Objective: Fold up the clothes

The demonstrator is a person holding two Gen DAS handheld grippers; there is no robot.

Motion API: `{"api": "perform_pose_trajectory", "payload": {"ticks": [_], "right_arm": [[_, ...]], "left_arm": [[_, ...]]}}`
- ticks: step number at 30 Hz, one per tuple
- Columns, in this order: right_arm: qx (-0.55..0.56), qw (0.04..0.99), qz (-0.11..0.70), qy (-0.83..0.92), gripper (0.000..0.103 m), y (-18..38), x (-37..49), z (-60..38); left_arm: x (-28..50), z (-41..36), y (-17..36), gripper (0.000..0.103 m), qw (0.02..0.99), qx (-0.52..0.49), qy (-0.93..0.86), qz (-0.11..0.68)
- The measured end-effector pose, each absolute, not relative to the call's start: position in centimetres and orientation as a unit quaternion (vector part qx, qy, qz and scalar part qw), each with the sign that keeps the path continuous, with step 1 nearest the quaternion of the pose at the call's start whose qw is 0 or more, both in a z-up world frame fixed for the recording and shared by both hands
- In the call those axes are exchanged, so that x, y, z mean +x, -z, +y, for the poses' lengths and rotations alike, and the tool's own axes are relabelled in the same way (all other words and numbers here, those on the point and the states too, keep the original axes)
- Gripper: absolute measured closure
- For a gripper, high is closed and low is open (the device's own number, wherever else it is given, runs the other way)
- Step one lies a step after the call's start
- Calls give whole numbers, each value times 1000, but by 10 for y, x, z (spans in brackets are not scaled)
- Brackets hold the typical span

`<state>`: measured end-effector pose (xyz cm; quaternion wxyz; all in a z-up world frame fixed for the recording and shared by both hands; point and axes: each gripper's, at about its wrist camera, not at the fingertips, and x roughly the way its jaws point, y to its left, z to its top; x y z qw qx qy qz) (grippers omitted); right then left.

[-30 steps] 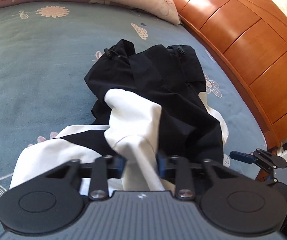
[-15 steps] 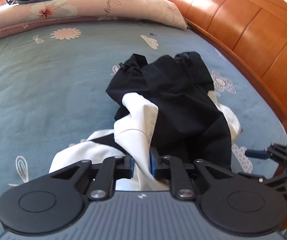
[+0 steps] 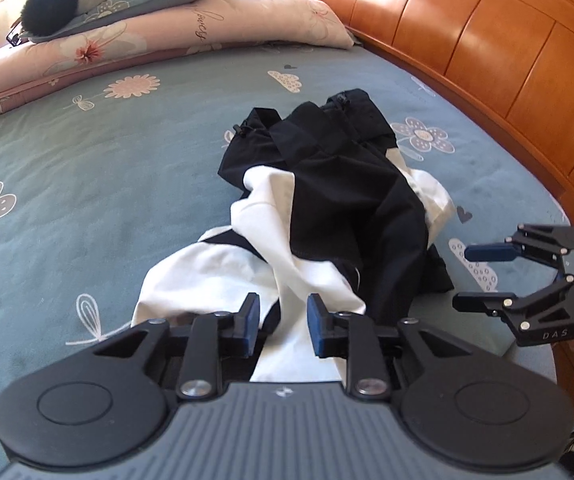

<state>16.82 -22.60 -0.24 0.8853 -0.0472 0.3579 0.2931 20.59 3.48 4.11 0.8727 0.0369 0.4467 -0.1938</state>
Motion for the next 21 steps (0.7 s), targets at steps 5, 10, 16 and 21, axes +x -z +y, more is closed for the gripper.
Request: {"api": "perform_pose_trajectory", "payload": {"ticks": [5,10,16,21], "right_arm": [[-57,886,352,-296,38,-5,161,-220],[-61,889,348,-291,38,-11,155,-222],[-63,892,347,-282,38,-14,151,-229],[-57,894,349,-277,38,-13,149,-235]], "left_arm": [[196,30,-43,78,873,48,199,443],[189,26,-44,78,877,53,191,437],[184,22,-47,74,879,47,197,433],[183,19,-46,51,878,15,216,427]]}}
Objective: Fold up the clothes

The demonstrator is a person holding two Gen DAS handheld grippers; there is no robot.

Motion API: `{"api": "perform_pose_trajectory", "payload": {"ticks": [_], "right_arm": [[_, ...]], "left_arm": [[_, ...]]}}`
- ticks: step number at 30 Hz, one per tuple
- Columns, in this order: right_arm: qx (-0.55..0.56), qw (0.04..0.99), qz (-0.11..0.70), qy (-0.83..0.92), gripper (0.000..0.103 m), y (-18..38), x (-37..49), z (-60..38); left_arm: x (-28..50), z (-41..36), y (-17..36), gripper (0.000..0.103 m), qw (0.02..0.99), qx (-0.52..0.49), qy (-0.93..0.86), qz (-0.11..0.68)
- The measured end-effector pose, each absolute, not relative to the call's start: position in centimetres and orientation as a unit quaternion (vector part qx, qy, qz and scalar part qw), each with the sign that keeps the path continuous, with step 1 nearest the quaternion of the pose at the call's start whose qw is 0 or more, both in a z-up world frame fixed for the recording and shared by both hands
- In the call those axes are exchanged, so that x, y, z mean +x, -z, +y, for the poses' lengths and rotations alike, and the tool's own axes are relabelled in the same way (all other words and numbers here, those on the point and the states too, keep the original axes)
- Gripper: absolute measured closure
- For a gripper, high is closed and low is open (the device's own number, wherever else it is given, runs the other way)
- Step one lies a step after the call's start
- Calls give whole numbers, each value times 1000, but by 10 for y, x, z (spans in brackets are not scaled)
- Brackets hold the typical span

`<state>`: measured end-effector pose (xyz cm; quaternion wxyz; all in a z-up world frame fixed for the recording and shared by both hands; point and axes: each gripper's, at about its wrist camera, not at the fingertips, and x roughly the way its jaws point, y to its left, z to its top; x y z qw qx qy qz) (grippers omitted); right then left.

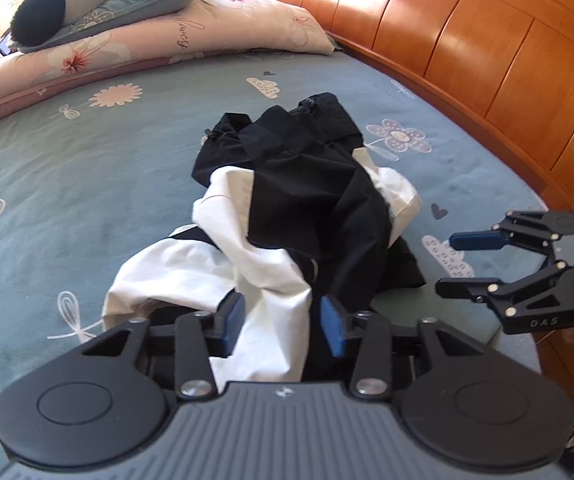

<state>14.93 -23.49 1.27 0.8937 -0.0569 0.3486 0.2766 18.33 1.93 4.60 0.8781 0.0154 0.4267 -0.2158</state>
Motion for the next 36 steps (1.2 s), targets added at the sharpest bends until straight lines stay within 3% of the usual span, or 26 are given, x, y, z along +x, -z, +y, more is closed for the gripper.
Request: {"api": "perform_pose_trajectory", "payload": {"ticks": [4,12,14,16,22,30,36], "right_arm": [[-50,894,353,-269,38,-10,148,-240],[-23,891,369,-262,38,8,154,-254],[-15,890,375,-261,38,13,156,-258],[-10,888,380,-260,38,19,158,-260],[0,884,394,-250,38,32,163,-269],[14,885,398,-242,38,41,172,-275],[80,893,376,-233,37,47,200,-301]], "left_arm": [[193,21,-35,41,880,-17,216,422],[235,21,4,41,877,-71,177,441],[243,17,11,44,875,-78,182,442],[249,11,17,77,874,-74,184,444],[246,0,2,97,903,3,129,410],[277,32,-29,100,927,-17,66,369],[295,51,-21,100,925,-39,50,376]]}}
